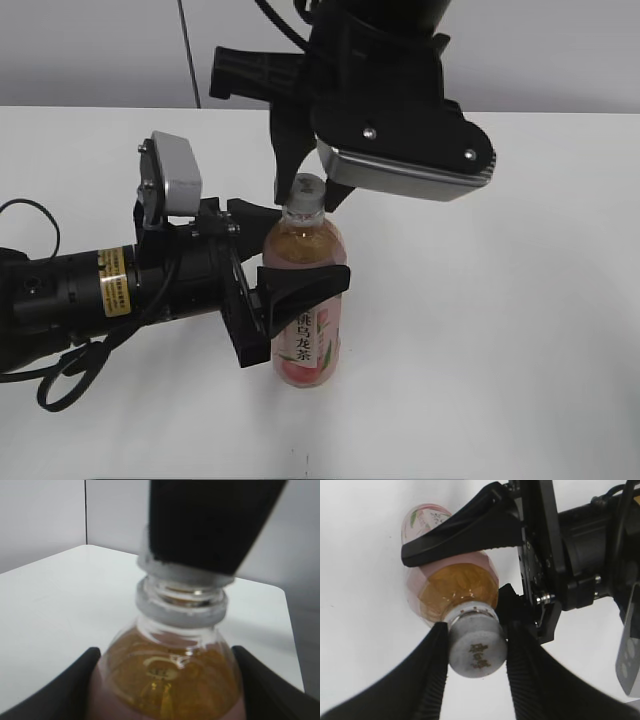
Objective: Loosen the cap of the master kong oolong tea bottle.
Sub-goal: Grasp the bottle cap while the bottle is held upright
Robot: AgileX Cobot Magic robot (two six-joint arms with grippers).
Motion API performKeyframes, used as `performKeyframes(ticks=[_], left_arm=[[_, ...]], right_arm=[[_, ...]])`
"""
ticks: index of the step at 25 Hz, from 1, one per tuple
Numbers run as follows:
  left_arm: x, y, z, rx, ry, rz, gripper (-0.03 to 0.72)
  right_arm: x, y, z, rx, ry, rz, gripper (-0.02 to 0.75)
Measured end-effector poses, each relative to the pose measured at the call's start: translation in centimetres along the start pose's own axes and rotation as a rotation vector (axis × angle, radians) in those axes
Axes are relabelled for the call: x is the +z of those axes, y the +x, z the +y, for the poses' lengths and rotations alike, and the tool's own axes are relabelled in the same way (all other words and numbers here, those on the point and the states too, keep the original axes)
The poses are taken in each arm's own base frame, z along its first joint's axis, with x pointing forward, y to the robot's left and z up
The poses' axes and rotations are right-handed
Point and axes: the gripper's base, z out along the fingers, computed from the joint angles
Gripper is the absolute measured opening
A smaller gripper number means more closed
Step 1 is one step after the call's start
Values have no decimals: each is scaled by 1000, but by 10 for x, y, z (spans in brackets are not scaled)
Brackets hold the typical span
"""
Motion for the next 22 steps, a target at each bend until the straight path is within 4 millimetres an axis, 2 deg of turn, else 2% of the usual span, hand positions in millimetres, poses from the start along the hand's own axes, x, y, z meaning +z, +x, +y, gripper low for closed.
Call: performKeyframes(ticks=[22], left_arm=[[0,0,0,0,-1,0,464]], right_arm=[[-2,1,-1,-46,1,3,272]])
